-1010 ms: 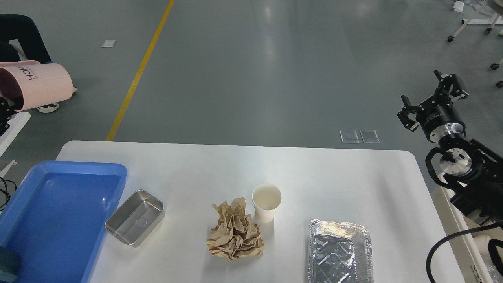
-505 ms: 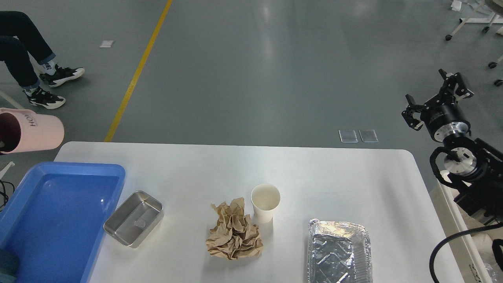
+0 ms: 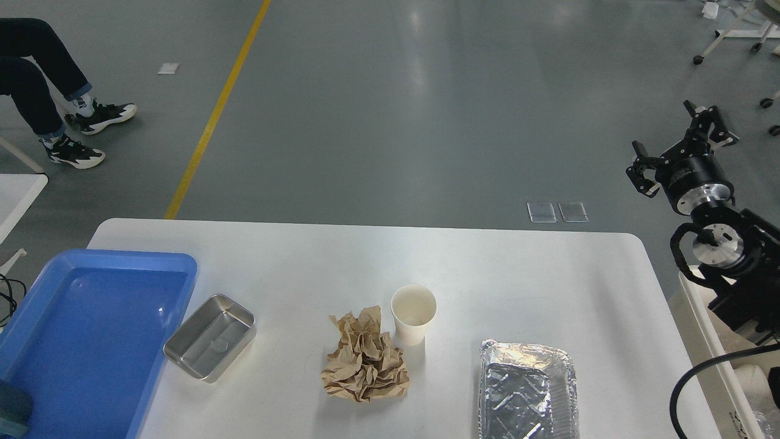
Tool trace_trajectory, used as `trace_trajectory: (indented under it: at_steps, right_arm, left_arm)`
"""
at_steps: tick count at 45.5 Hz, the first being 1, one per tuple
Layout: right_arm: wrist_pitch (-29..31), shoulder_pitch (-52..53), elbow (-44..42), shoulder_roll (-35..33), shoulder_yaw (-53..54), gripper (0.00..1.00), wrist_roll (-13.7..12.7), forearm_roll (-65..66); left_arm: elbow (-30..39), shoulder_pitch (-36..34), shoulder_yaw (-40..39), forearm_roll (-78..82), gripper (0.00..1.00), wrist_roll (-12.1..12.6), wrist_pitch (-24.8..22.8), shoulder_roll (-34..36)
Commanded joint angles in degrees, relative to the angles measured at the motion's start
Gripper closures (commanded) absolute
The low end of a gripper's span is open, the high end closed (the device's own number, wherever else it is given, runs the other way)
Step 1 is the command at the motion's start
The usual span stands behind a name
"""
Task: Tidy desktop
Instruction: 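Carry the pink mug over the blue tray and lower it in, then open the left gripper to release the mug in the tray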
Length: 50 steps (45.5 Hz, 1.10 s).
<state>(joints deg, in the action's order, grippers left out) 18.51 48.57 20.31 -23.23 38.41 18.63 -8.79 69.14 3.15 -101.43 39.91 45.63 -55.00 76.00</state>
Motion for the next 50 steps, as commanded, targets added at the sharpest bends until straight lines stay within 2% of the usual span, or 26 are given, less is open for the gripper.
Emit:
trace_trajectory:
  at_steps: [1,7,11,15,19,38,50]
  right_arm:
    - [0.12,0.03,0.00,-0.50,0.08,0.00,-0.08,0.00]
    - [0.30,-0.05,0.08,-0.42,0.00,0.00,-0.08,0.00]
    - [0.30,-0.14,0.08,-0.06,0.08,0.00,-0.08,-0.09]
    - [0.30,-0.32,0.08,0.11,0.08,0.00,-0.08,-0.09]
    - [0.30,-0.40,0.08,0.20,0.08,0.00,-0.08,-0.09]
    - [0.21,-0.23,0.00,0.11,0.08,0.00,-0.08,-0.09]
    - [0.21,-0.32,0.08,-0.06,0.08,0.00,-0.08,-0.09]
  left_arm:
    - [0.03,0.28,4.74,-0.18,1.00,2.44,0.00,-0.59]
    - [1.25,-2.88,12.38,0.17,1.00,4.64,0.00,-7.96]
    - [1.43,-8.50,18.71,0.87,1.00,9.37,0.00,-13.58]
    - [0.55,-15.62,24.07,1.22,1.00,9.37,0.00,-18.60]
    - [0.03,-19.14,27.50,1.40,1.00,9.37,0.00,-20.45]
    - [-0.06,-19.15,35.59,2.37,1.00,9.37,0.00,-20.63]
    - [-0.06,-20.38,35.86,2.46,1.00,9.37,0.00,-20.72]
